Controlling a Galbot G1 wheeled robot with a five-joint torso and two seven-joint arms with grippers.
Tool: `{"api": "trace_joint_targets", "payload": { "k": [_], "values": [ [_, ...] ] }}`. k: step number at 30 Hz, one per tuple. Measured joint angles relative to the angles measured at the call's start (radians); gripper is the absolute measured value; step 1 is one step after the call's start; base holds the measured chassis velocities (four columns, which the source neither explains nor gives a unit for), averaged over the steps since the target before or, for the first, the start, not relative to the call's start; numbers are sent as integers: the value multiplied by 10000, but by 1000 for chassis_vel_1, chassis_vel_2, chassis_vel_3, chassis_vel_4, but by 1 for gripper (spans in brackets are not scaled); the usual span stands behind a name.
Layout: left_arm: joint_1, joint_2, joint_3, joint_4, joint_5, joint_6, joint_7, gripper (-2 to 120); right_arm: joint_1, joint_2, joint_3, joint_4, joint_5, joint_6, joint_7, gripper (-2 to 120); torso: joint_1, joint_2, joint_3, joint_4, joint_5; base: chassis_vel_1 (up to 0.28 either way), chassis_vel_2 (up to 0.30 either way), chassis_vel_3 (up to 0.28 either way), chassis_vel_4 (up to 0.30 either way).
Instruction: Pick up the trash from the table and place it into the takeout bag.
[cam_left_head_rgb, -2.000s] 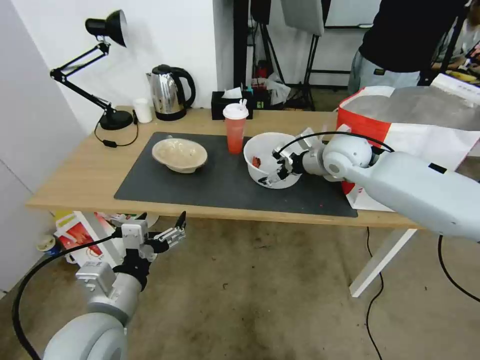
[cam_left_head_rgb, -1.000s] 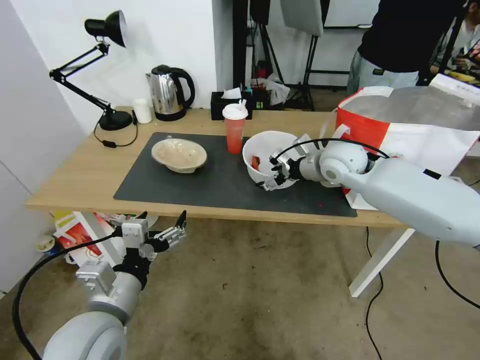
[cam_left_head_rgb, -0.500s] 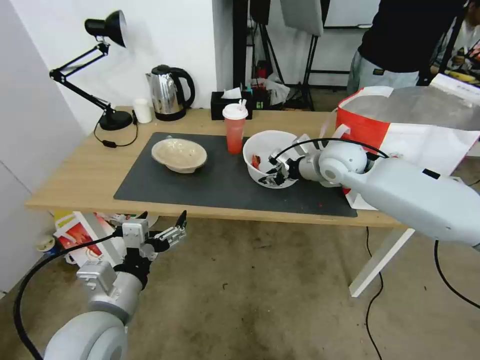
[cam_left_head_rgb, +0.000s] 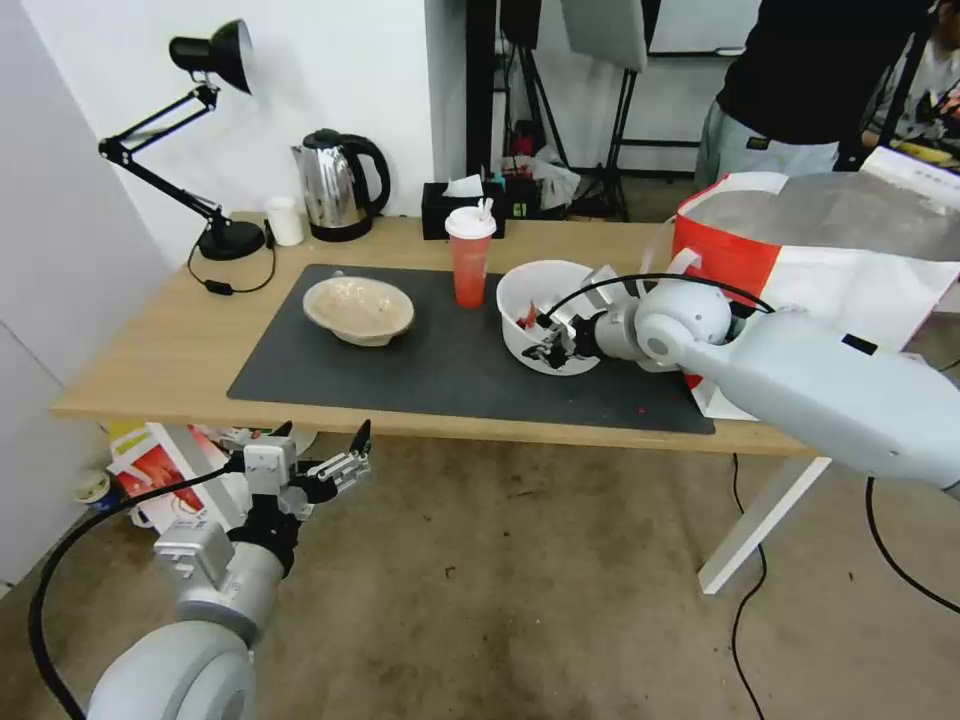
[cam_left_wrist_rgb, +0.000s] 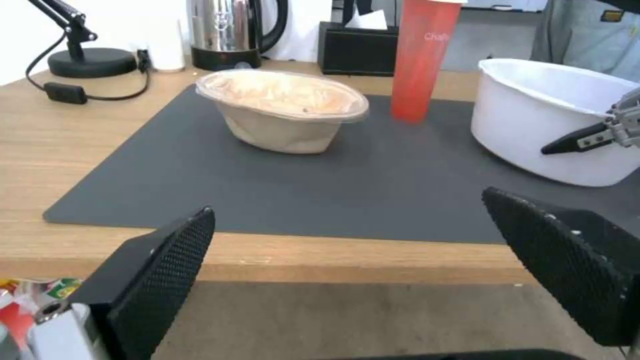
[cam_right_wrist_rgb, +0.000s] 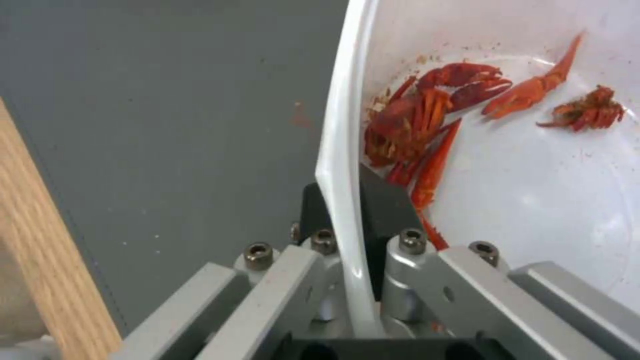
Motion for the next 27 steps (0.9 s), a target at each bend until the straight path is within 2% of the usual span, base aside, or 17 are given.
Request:
{"api": "trace_joint_targets", "payload": {
  "k": [16, 27],
  "values": [
    [65, -24, -34, -105, 6, -10, 6, 100, 622, -255, 24, 792, 746, 0, 100, 0, 0, 2, -1, 0, -1, 0, 0, 0, 0],
    [196, -83, -70, -265, 4, -12, -16, 100, 1243, -544, 504, 1363, 1234, 7, 212, 0, -1, 2, -1, -1, -1, 0, 0, 0, 0]
  ]
}}
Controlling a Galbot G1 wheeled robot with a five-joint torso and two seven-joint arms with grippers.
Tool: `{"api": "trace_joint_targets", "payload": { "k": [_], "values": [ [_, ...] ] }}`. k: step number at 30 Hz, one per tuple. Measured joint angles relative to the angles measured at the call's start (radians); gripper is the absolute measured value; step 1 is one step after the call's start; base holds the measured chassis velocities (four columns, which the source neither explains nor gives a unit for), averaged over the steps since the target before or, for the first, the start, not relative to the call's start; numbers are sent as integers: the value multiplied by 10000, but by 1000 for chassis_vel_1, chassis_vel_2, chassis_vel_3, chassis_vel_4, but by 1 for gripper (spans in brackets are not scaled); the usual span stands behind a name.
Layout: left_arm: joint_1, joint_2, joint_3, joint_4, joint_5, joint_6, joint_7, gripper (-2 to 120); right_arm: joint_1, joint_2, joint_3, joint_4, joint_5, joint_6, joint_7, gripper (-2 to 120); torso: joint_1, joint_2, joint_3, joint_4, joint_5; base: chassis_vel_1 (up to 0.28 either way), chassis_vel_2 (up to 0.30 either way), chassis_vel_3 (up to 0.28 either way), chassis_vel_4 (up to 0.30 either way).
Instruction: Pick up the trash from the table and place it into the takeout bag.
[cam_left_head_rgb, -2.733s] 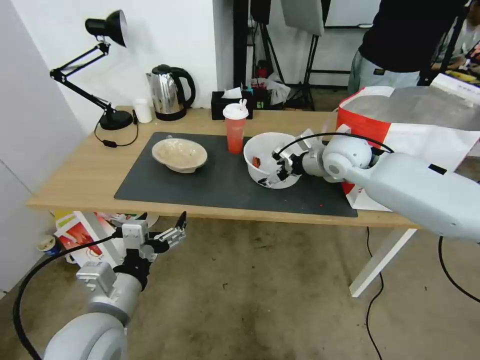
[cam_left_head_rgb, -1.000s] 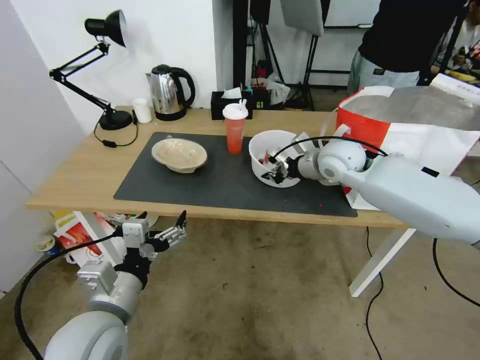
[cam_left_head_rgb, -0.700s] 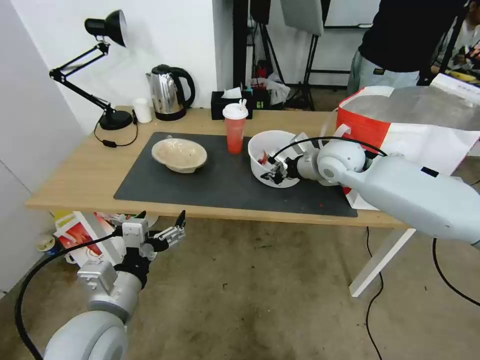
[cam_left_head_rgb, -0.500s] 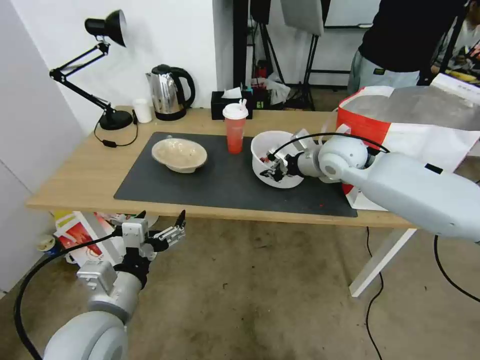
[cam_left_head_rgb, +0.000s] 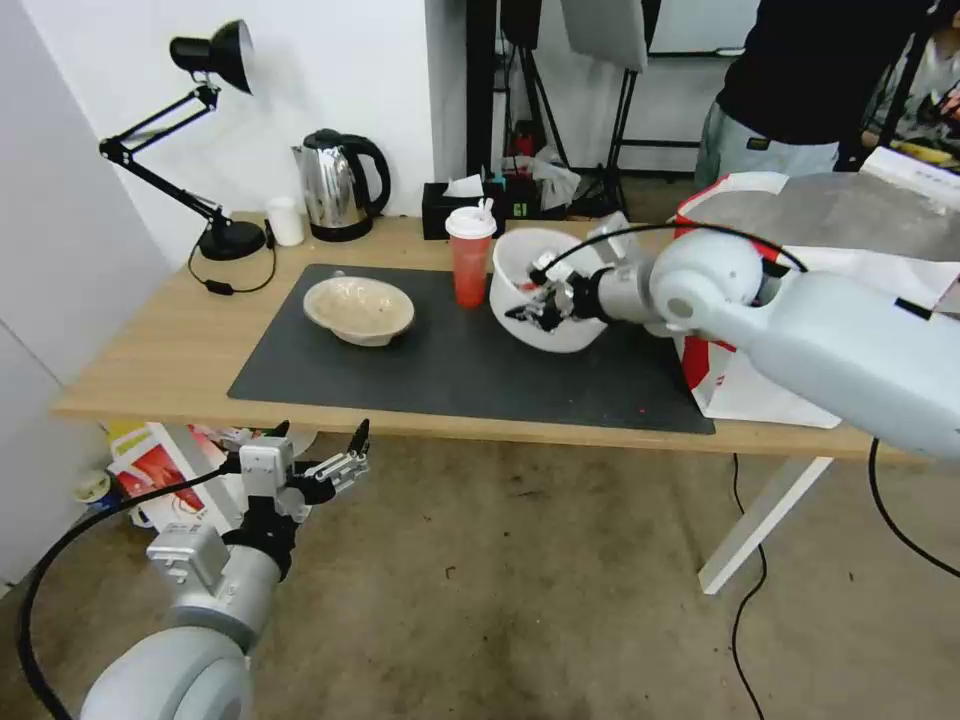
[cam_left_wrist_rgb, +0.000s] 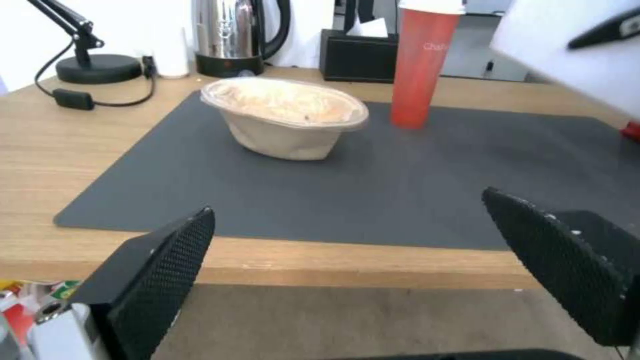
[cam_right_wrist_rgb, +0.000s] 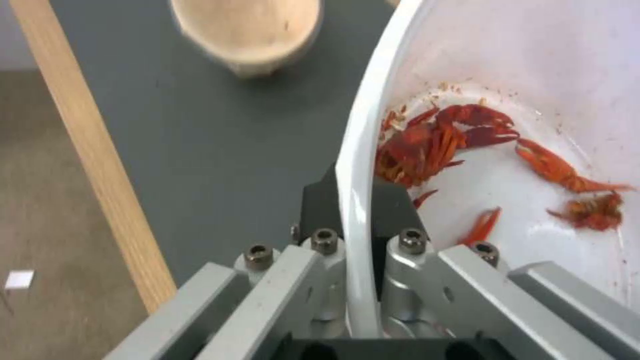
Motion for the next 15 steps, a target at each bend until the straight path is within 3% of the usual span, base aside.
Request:
{"api": "trace_joint_targets", "payload": {
  "k": [15],
  "values": [
    [195, -42, -61, -186, 18, 8, -4, 100, 476, -358, 577, 151, 703, 7, 177, 0, 0, 0, 0, 0, 0, 0, 0, 0, 0]
  ]
}}
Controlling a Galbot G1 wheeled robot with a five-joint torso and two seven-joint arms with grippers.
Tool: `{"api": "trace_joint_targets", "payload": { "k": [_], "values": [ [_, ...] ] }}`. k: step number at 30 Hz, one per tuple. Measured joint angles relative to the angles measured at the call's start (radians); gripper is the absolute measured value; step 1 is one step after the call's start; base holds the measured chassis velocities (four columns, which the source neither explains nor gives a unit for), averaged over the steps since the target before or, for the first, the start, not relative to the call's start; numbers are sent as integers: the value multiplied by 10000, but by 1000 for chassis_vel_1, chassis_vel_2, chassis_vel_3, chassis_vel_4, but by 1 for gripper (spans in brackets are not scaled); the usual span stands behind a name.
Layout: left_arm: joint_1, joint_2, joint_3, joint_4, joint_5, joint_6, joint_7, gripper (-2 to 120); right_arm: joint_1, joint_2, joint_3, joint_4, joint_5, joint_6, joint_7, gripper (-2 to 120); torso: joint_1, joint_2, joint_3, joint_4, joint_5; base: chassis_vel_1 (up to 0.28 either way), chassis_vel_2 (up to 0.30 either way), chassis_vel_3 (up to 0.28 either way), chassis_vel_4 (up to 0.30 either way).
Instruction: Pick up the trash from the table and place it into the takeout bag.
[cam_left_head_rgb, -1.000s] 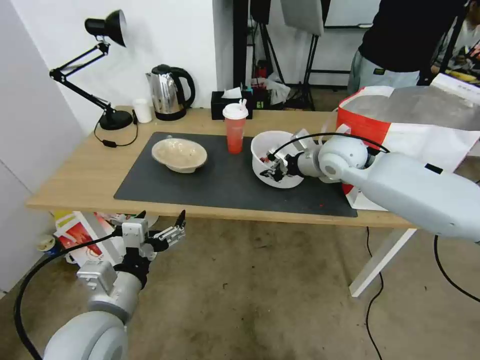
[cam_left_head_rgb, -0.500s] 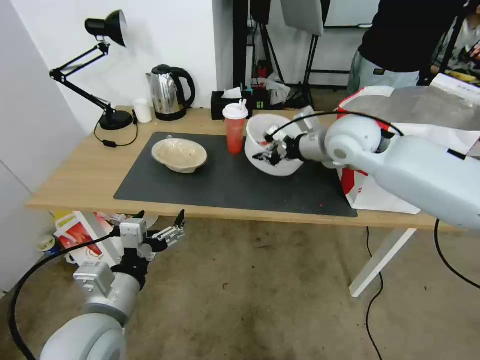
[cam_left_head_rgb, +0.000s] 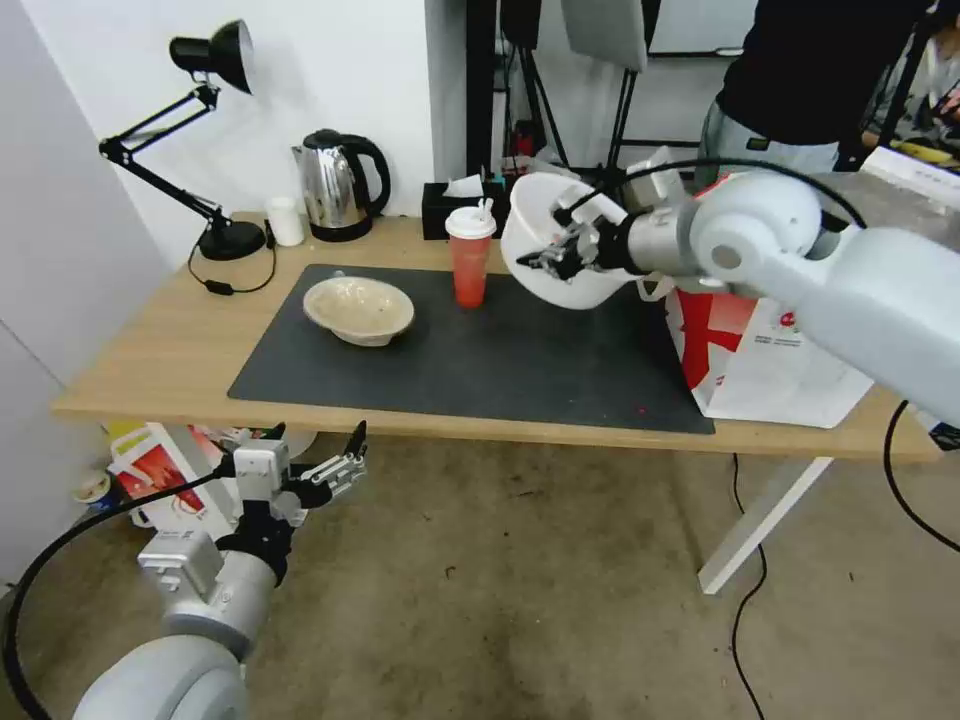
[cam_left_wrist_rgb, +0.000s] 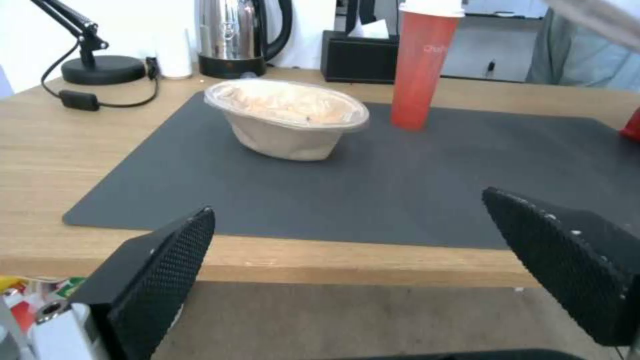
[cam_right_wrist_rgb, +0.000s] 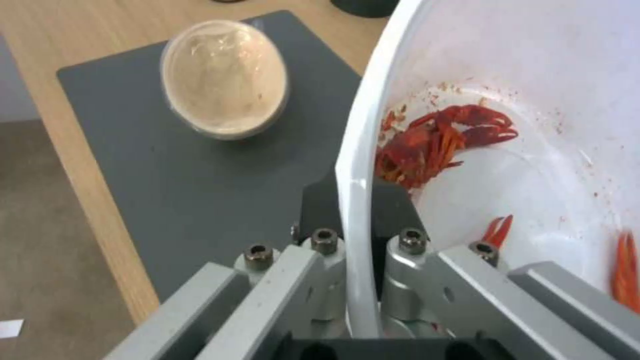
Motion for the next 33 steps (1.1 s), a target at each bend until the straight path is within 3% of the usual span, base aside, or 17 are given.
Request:
{"api": "trace_joint_targets", "payload": {
  "k": [20, 33],
  "values": [
    [117, 23, -39, -181, -10, 0, -7, 100, 1078, -548, 20, 152, 759, 1, -19, 0, 0, 0, 0, 0, -1, 0, 0, 0, 0],
    [103, -7, -41, -220, -28, -8, -9, 100, 2585, -40, -265, -532, 1508, 5, -71, 0, 0, 0, 0, 1, -3, 0, 0, 0, 0]
  ]
}}
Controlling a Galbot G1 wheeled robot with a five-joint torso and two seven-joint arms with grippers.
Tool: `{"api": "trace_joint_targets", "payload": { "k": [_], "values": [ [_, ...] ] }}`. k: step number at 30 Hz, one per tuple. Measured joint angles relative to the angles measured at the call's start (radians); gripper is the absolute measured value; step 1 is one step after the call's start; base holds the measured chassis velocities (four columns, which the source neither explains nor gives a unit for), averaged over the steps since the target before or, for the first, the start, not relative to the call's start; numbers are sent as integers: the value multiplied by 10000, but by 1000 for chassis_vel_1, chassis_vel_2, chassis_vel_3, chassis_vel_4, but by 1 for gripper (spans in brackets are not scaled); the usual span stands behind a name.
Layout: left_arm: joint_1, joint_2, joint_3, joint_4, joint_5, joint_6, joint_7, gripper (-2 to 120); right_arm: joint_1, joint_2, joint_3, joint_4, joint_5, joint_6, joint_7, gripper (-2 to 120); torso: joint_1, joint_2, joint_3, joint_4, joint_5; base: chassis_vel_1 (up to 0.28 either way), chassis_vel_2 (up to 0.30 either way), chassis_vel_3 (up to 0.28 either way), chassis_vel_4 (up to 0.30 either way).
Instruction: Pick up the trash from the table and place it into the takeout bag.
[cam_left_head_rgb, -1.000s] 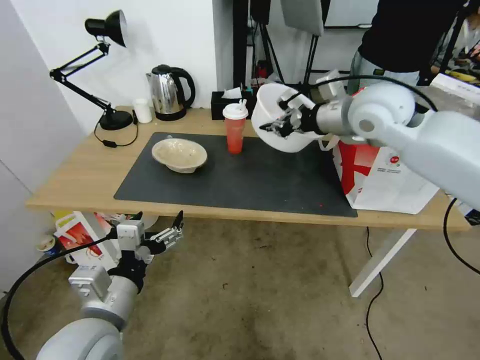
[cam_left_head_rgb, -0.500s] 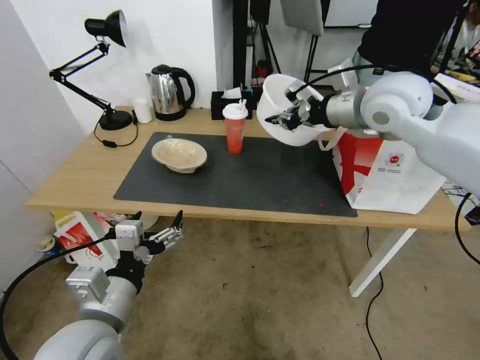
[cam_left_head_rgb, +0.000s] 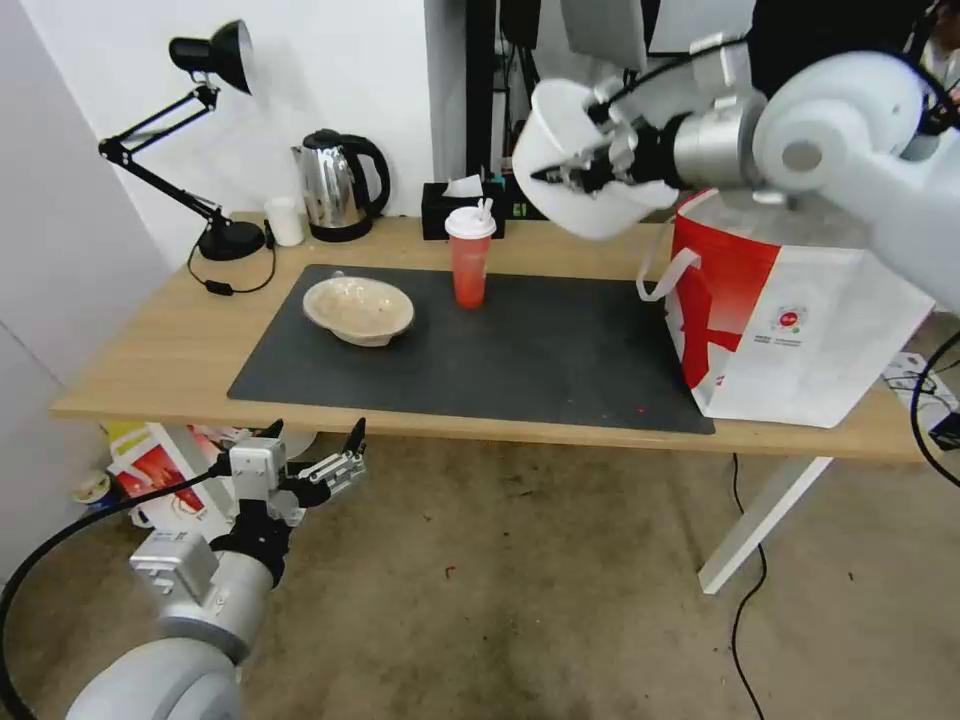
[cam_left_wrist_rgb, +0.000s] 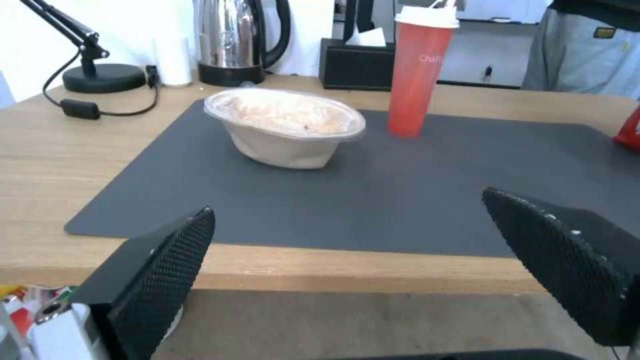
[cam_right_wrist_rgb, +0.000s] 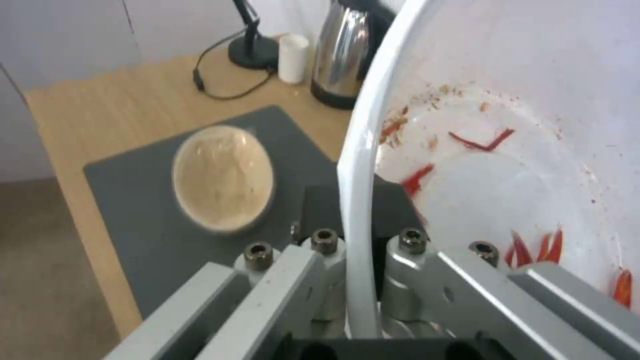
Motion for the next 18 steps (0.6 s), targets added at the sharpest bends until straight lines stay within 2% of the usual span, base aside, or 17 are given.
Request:
{"api": "trace_joint_targets", "payload": {
  "k": [6, 18],
  "values": [
    [11, -31, 5, -46, 1, -5, 0, 100, 516, 242, -246, -308, 94, 1, -10, 0, 1, 0, 0, 0, 2, 0, 0, 0, 0],
    [5, -16, 10, -70, 0, -11, -1, 100, 855, 149, -522, -432, 97, 1, -48, 0, 0, 0, 0, 0, 2, 0, 0, 0, 0]
  ]
}}
